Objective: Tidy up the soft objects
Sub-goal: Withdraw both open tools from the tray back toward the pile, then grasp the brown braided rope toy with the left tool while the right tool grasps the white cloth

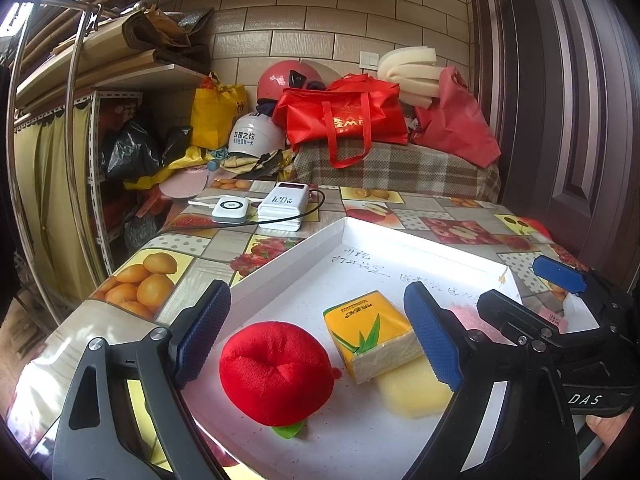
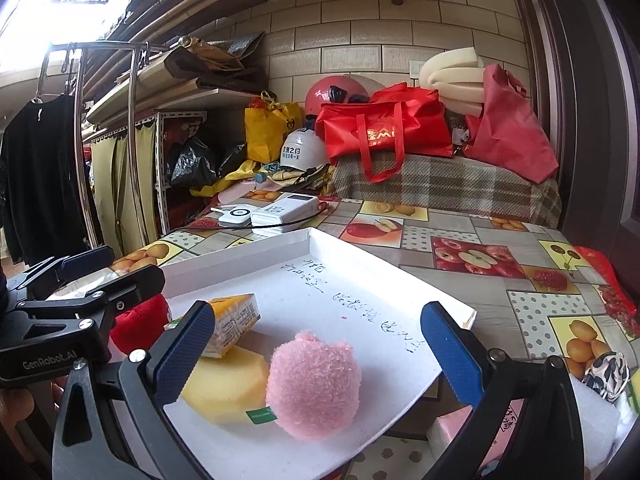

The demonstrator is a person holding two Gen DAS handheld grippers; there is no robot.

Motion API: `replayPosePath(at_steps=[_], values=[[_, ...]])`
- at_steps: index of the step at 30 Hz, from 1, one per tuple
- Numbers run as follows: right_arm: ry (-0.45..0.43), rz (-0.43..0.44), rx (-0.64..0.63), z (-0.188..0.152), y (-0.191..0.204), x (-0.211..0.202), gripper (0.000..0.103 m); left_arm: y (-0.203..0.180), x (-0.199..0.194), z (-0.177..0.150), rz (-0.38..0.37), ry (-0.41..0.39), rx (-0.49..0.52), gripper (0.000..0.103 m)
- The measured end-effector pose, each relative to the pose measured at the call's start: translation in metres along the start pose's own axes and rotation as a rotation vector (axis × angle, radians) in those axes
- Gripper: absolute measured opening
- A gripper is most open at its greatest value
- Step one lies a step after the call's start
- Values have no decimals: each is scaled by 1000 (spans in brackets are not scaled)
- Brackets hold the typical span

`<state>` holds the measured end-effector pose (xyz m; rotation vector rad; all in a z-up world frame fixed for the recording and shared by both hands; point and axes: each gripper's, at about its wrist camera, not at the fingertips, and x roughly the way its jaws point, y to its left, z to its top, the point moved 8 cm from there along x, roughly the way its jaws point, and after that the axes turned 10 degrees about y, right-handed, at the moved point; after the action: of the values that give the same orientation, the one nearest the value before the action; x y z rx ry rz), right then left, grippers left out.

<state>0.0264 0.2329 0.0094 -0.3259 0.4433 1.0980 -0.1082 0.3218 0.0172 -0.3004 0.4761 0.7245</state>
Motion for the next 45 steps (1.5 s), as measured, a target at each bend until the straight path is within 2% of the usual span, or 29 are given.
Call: replayPosePath(at_steps=[9, 16, 24, 27, 31, 37, 45], values=[[-70, 3, -15, 3, 4, -18, 103, -11, -5, -2, 4, -24, 20, 89], [-15, 66, -51, -12, 15, -27, 103, -13, -10, -1, 10, -44, 30, 89], [-2, 135, -102, -37, 22, -61, 103, -18, -17, -1, 21, -71, 52, 89], [9, 189, -108, -46, 19, -75, 103, -20, -20, -2, 15, -72, 54, 89], [47, 205, -33, -56, -10, -82, 103, -26, -24, -6, 5, -72, 66, 89], [44, 114, 198, -64, -90, -92, 103, -35, -30, -8, -25, -70, 77, 89], [27, -70, 275, -76, -166, -114, 103, -73, -40, -18, -109, -59, 136, 89]])
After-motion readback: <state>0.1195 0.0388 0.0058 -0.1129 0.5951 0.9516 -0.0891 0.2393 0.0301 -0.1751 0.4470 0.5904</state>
